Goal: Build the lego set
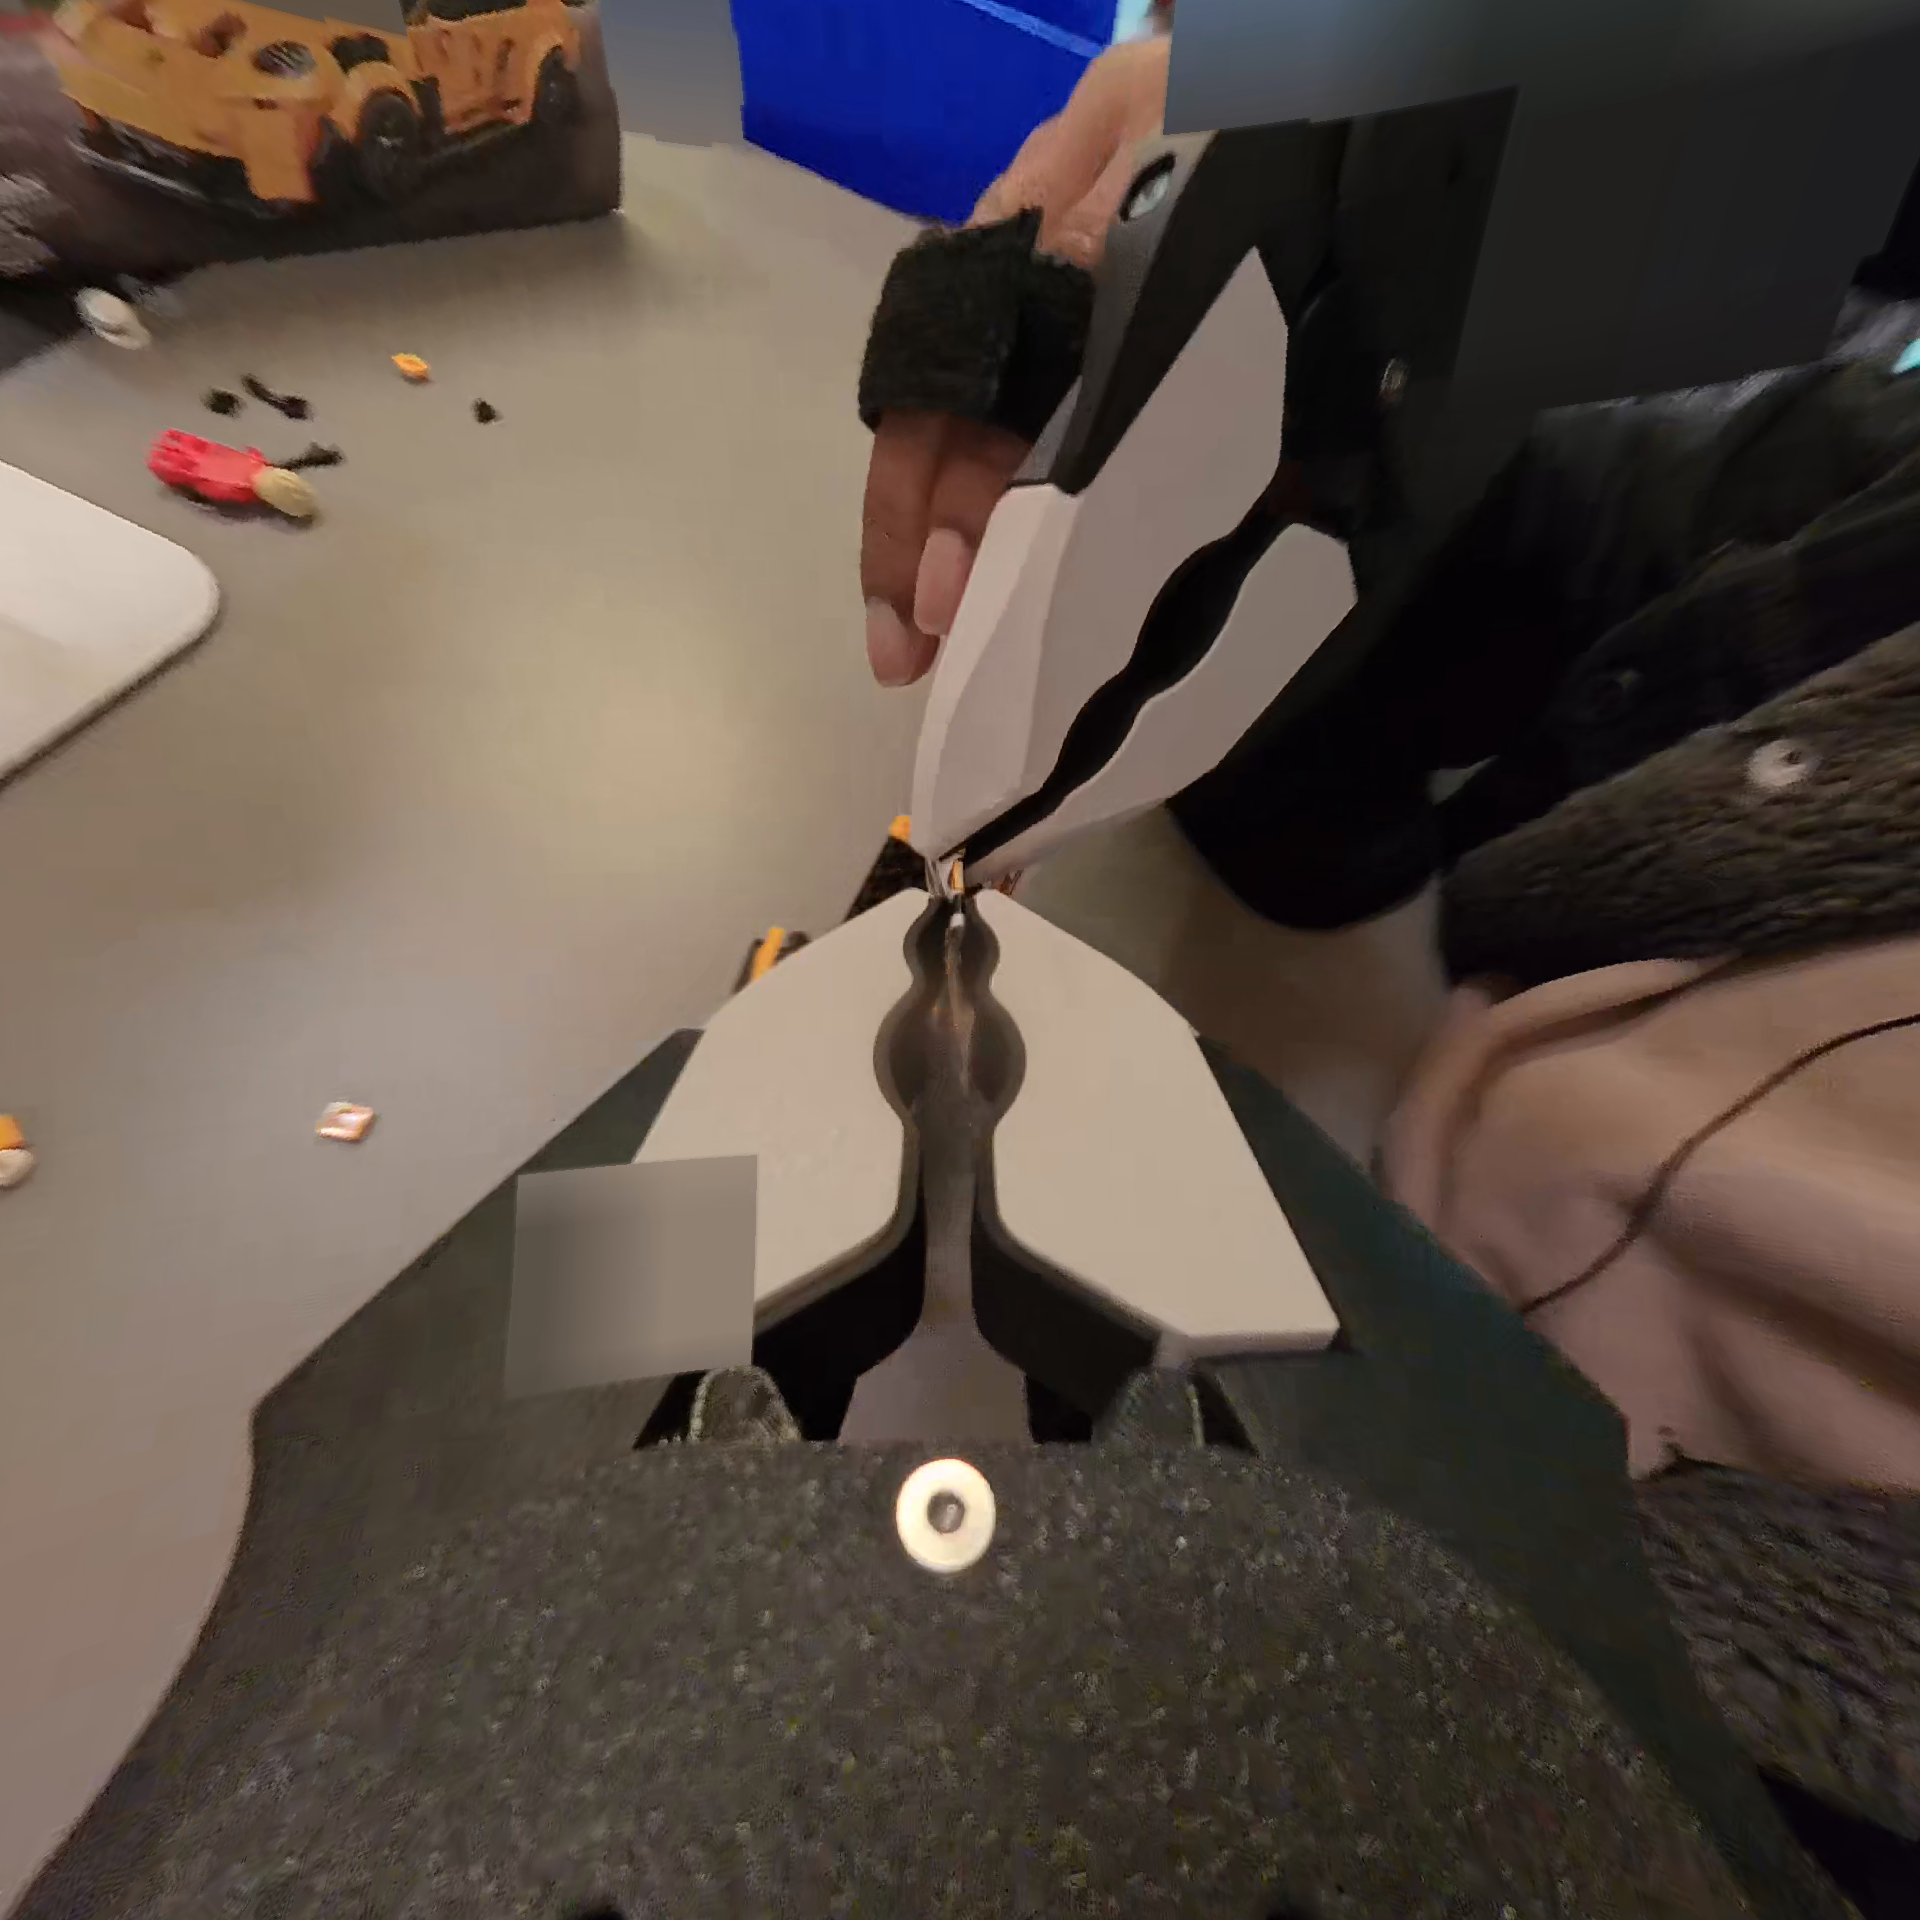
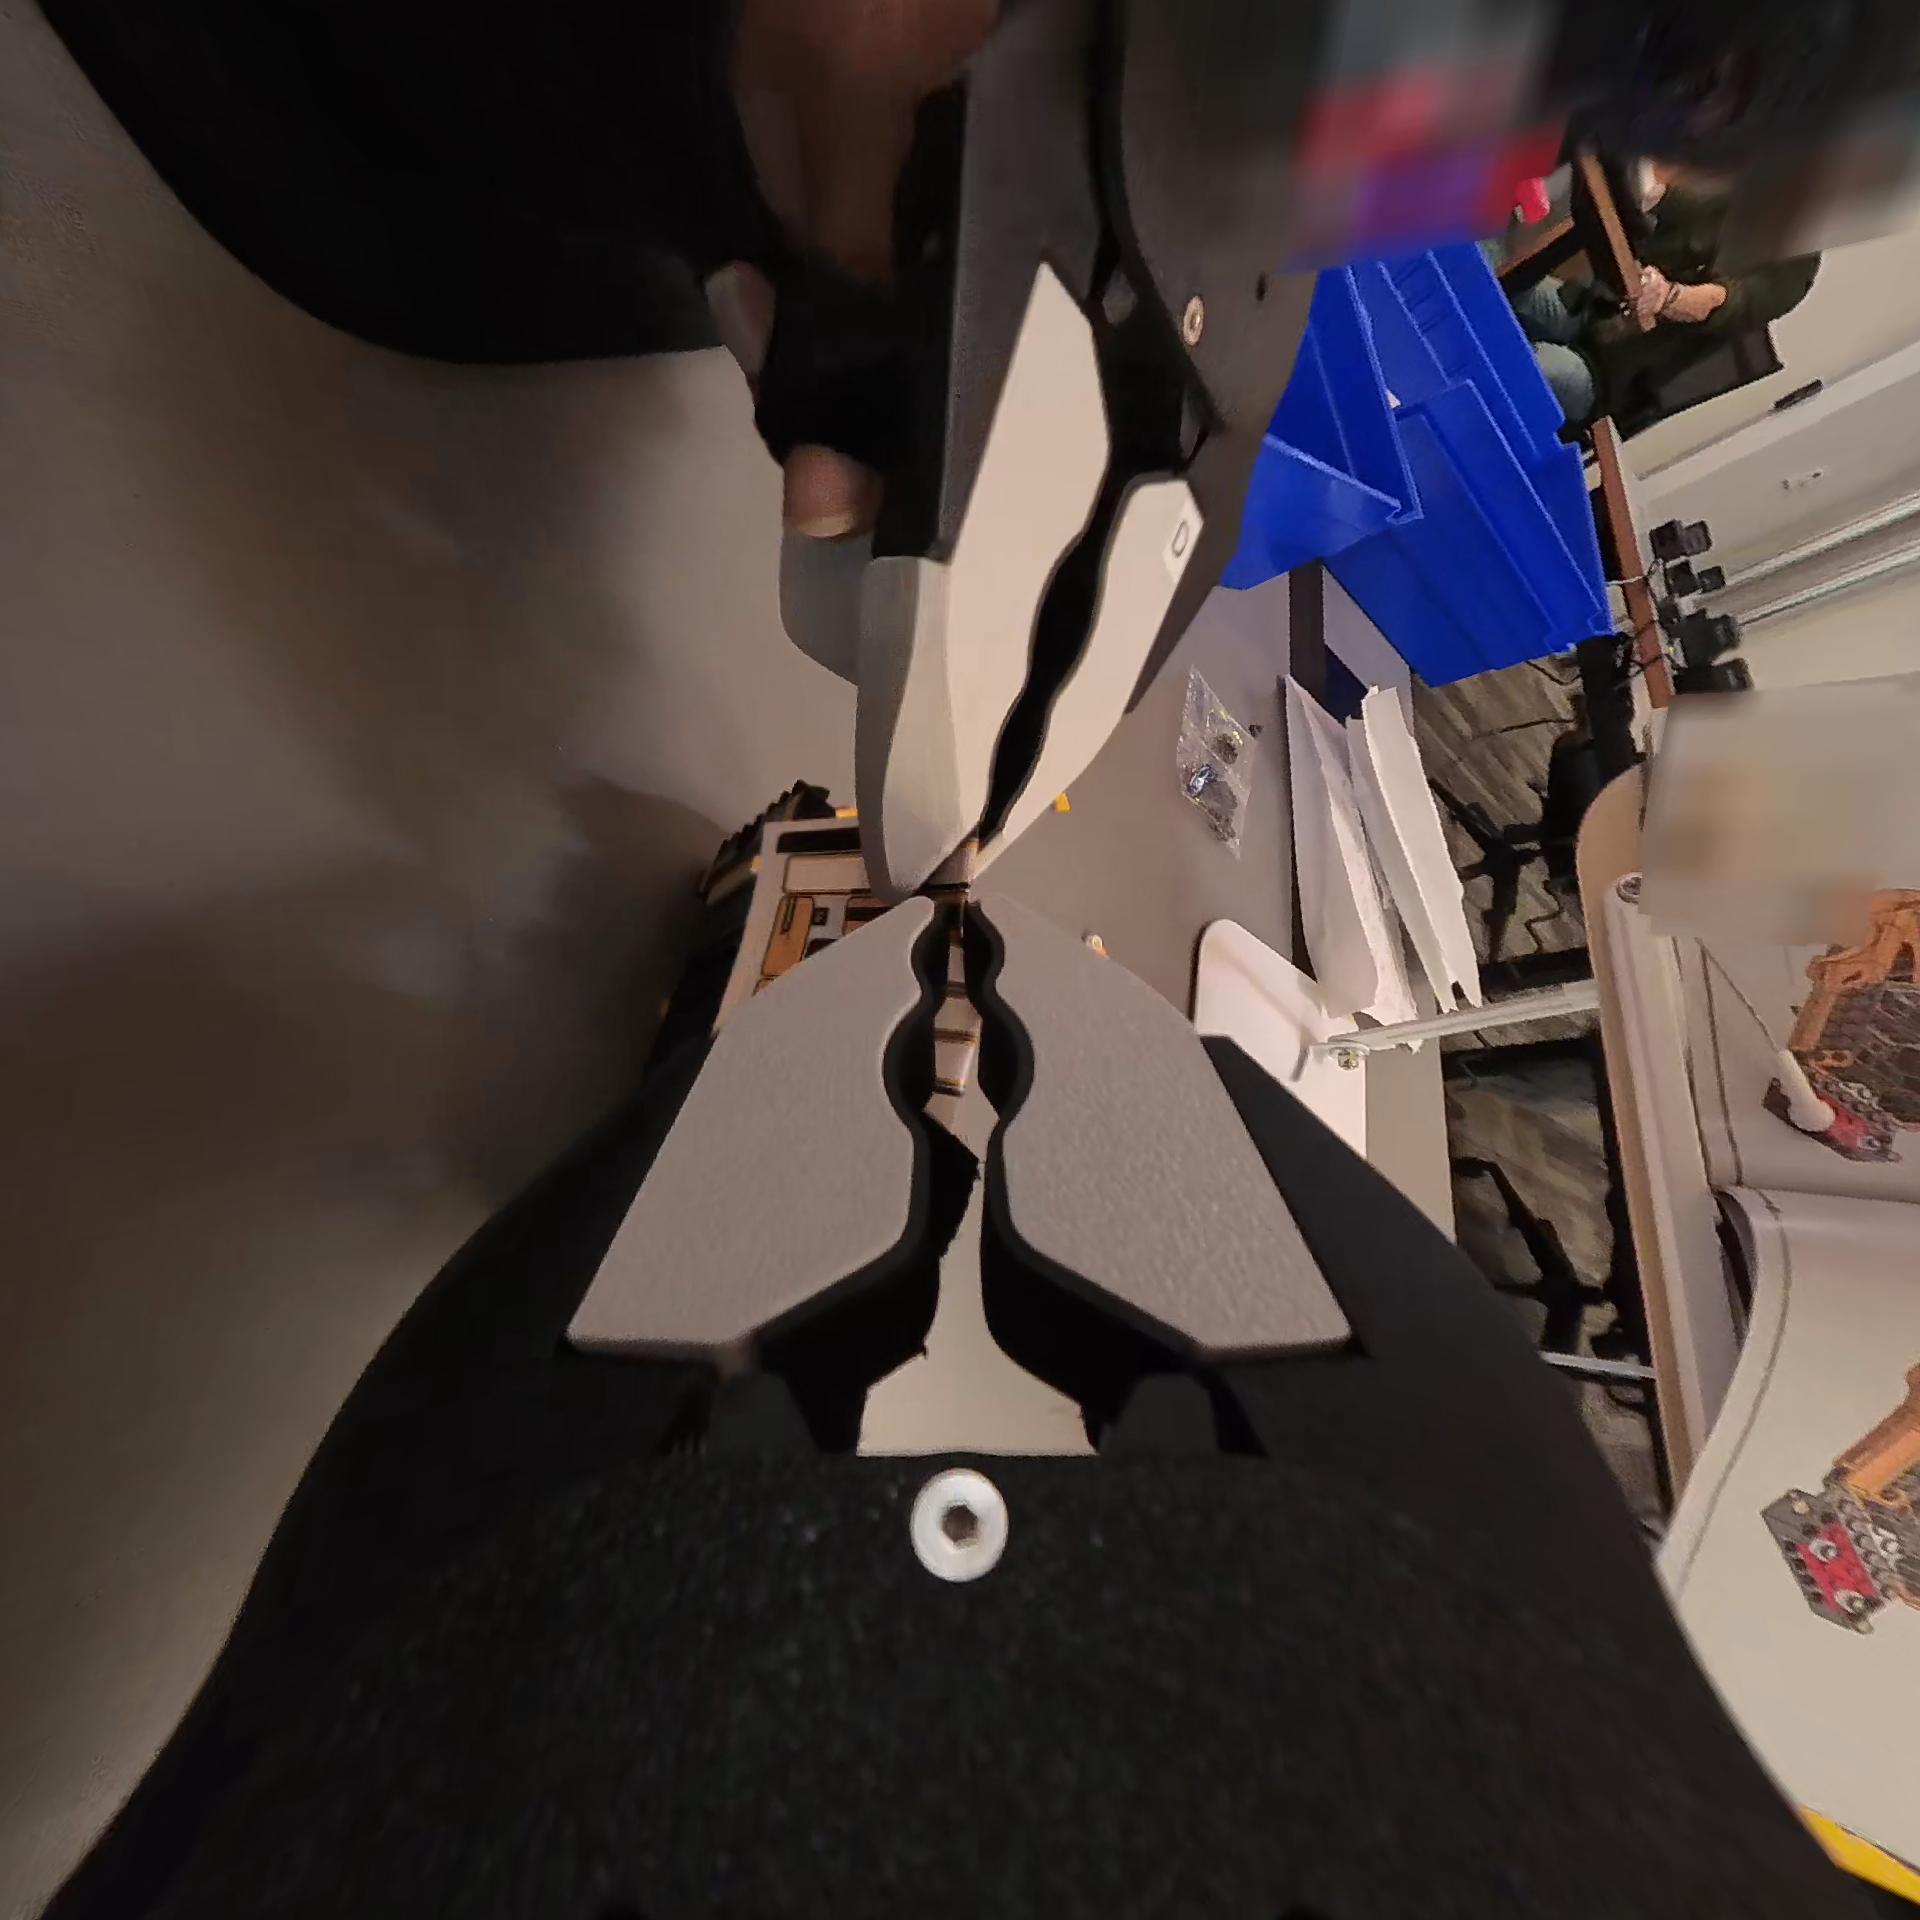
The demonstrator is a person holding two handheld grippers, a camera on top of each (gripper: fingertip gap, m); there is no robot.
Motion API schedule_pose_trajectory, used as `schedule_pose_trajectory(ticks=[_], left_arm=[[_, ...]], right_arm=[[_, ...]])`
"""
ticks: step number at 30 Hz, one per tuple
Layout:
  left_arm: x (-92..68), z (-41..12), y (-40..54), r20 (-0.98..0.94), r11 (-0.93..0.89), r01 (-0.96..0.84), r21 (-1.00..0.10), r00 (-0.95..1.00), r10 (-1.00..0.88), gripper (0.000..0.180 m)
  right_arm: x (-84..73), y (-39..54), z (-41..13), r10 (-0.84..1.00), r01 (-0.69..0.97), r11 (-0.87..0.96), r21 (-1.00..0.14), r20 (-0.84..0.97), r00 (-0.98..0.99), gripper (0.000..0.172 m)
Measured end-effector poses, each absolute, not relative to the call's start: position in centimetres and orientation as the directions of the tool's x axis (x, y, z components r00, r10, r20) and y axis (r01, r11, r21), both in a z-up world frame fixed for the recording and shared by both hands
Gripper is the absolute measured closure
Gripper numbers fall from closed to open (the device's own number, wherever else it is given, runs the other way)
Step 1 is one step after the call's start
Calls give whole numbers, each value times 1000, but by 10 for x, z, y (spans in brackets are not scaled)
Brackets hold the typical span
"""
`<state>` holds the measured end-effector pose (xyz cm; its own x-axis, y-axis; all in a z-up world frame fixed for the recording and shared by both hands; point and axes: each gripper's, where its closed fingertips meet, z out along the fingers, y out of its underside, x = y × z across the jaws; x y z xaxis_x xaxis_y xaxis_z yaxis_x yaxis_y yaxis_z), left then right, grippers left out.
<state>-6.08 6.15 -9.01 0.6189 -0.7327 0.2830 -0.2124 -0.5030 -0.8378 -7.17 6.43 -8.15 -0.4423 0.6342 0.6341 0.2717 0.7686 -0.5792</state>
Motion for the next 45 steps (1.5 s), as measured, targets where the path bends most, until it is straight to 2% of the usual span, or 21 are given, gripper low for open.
schedule_pose_trajectory(ticks=[7, 11, 14, 17, 21, 24, 28, 34, 41, 45], left_arm=[[-59, -71, 55, 670, -694, 74, -716, 353, -653, 179], [-58, -64, 55, 763, -751, 159, -641, 236, -601, 180], [-58, -61, 54, 780, -761, 178, -624, 199, -593, 180], [-59, -58, 55, 770, -748, 188, -637, 193, -608, 171], [-59, -58, 55, 706, -689, 165, -705, 251, -662, 169], [-56, -60, 55, 638, -637, 122, -761, 311, -704, 176], [-58, -65, 60, 561, -590, 74, -804, 424, -711, 180], [-66, -65, 70, 614, -628, 156, -763, 478, -628, 180], [-75, -61, 77, 788, -720, 328, -612, 328, -521, 180], [-80, -57, 80, 834, -735, 394, -552, 255, -490, 180]], right_arm=[[-69, 60, -69, 691, 214, 702, -679, 577, -436, 170], [-68, 60, -63, 726, 197, 656, -729, 537, -430, 170], [-68, 60, -61, 760, 192, 601, -776, 481, -437, 169], [-65, 58, -58, 797, 187, 514, -837, 387, -464, 172], [-62, 57, -60, 812, 200, 438, -876, 290, -506, 172], [-59, 54, -63, 811, 220, 402, -889, 233, -537, 172], [-62, 60, -69, 819, 244, 422, -873, 252, -515, 171], [-71, 71, -68, 816, 242, 522, -818, 396, -420, 171], [-81, 80, -64, 698, 238, 715, -657, 650, -300, 169], [-83, 83, -58, 660, 227, 752, -619, 708, -253, 169]])
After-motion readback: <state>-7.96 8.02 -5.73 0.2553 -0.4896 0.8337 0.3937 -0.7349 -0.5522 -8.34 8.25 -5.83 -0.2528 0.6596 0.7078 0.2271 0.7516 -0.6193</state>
